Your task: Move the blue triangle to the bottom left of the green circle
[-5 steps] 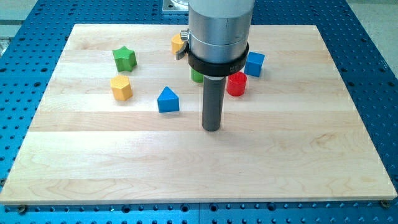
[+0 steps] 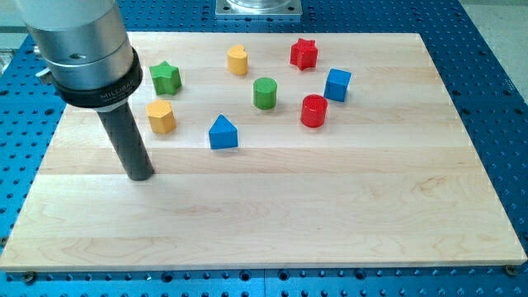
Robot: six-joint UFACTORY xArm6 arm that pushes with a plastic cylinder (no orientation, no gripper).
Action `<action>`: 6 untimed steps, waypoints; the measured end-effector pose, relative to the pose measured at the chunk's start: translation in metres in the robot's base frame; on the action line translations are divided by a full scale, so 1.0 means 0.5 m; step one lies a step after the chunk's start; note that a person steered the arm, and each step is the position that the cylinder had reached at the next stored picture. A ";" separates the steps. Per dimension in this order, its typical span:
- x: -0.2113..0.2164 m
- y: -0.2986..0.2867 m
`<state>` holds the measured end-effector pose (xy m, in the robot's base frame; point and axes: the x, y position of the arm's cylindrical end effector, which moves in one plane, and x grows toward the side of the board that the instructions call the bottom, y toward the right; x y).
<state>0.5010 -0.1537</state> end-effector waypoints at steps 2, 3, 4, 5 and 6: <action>-0.086 0.185; -0.160 0.187; -0.138 0.197; -0.195 0.215; -0.292 0.174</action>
